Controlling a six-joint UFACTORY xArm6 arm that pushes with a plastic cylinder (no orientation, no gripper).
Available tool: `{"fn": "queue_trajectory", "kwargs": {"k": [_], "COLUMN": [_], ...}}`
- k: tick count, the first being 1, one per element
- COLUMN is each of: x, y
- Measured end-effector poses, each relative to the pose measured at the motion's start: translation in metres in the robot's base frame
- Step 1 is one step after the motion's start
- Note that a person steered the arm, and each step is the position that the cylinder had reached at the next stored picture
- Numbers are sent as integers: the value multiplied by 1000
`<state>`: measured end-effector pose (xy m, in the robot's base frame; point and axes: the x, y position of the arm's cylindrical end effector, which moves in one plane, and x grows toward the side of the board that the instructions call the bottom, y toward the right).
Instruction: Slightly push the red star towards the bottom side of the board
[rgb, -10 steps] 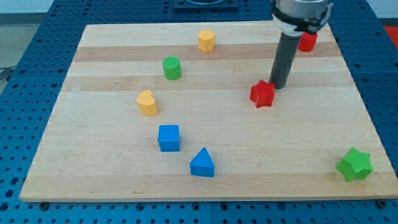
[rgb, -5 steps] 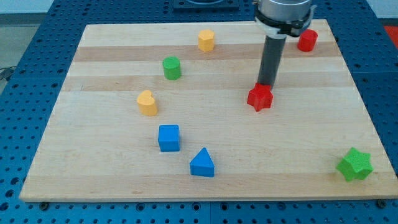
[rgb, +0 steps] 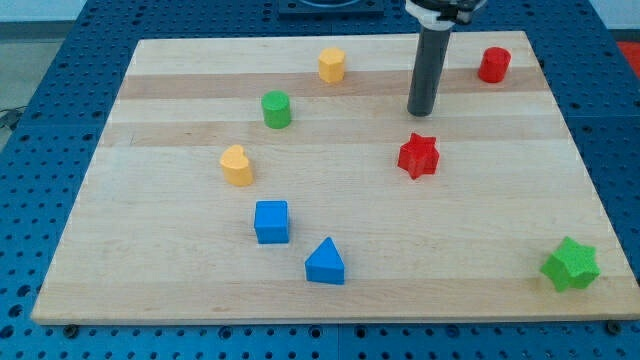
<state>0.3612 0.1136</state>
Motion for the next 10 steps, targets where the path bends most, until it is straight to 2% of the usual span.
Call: {"fn": "queue_trajectory", "kwargs": {"k": [1,3,5,9,10], "x": [27,27,49,55,41], "y": [0,0,0,0,12]}}
